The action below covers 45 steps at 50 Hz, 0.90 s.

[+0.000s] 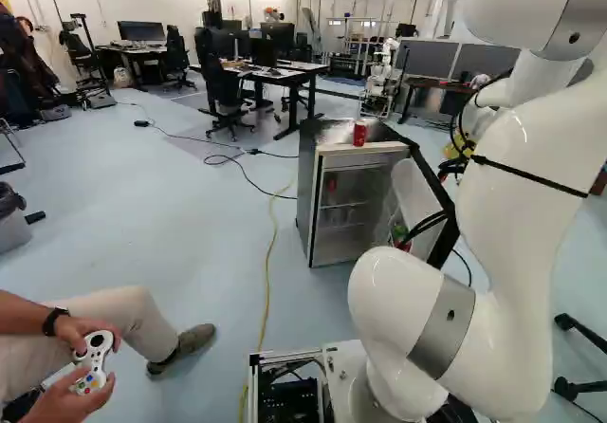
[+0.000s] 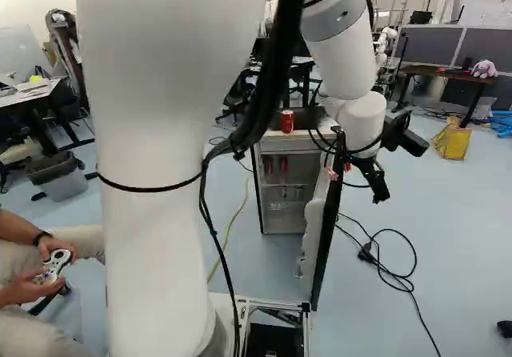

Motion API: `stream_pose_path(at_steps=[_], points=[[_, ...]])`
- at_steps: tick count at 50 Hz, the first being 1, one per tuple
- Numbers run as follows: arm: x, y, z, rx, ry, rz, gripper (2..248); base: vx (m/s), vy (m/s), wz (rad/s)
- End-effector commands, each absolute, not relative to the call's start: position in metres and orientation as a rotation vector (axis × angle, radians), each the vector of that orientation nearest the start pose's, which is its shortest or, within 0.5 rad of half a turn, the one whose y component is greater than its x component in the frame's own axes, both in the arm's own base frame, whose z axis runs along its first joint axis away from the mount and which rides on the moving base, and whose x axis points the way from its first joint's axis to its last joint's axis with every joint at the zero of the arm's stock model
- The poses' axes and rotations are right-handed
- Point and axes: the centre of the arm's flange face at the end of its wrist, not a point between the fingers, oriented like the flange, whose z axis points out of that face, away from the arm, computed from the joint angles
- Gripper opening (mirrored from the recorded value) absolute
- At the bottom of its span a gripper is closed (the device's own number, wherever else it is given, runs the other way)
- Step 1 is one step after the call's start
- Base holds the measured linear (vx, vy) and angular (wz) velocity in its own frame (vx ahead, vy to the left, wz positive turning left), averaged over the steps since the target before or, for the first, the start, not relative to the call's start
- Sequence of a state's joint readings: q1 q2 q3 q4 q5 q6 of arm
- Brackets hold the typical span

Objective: Grab a drink from the fridge

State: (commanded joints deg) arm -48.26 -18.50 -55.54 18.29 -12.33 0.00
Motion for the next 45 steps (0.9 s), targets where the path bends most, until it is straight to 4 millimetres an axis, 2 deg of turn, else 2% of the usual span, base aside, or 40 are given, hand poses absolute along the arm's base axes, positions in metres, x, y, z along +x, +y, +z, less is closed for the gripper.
stream_pose_path(at_steps=[45], points=[[0.349,-0.329,0.405,-2.675,1.581,-0.699,247,0.0,0.0,0.0]])
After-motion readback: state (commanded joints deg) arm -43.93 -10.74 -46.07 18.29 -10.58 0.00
